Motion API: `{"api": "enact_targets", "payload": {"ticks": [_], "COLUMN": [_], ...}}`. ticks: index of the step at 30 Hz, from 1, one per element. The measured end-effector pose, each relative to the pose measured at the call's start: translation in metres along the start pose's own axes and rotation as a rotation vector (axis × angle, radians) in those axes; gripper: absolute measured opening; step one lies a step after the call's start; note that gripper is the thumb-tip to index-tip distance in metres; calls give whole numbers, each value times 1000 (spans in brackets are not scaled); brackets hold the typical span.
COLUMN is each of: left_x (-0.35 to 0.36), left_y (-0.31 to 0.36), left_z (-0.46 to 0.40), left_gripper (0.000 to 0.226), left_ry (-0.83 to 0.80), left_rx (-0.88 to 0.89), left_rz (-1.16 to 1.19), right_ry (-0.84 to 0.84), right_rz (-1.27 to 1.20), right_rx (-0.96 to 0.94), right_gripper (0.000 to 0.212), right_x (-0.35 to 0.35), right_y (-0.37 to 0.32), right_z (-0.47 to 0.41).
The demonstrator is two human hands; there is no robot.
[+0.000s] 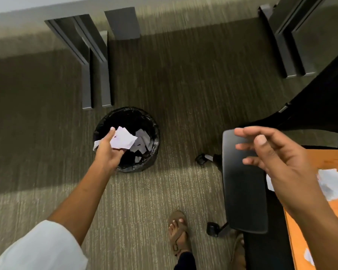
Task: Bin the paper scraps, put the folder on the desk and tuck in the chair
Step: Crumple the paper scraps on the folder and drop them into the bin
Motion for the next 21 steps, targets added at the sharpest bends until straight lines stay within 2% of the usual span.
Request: {"api": "enact_targets", "payload": {"ticks": [3, 6, 8, 10, 12, 14, 18, 21], "left_x": [7, 23, 38, 51, 66, 92, 151, 193], "left_y": [-7, -16, -19, -24, -26, -25, -30, -62], "left_z": [13, 25, 37, 50, 65, 88, 166, 236], "left_gripper": [52, 47, 42, 40, 35, 33, 21, 15], "left_ry": [-82, -179, -131, 37, 177, 172, 13, -155], "left_rx": [-45, -38, -1, 37, 143, 320, 623, 742], "left_rz": [-4, 0, -55, -171, -295, -360, -371, -435], "right_ry": [-9, 8, 28, 62, 104, 136, 203, 330], "right_rz": [-42, -75, -94, -108, -116, -122, -83, 79], "right_rx": [16, 35, 54, 75, 97, 117, 145, 194], "right_gripper": [49, 53, 57, 60, 65, 67, 48, 30], "right_x": [5, 0, -9, -22, -36, -51, -84, -124], "right_y": [9, 14, 18, 23, 27, 29, 28, 37], "right_z": [-5, -3, 0, 7, 16, 27, 54, 81]}}
Point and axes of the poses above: each hand's wrist, its own z-axis away from the middle knuckle, its own x-axis out of the palm, y = z × x, the point moved 5 cm from there along -z, towards the middle knuckle, and after that the axes turned 12 degrees about -z, right-handed, at the moved point
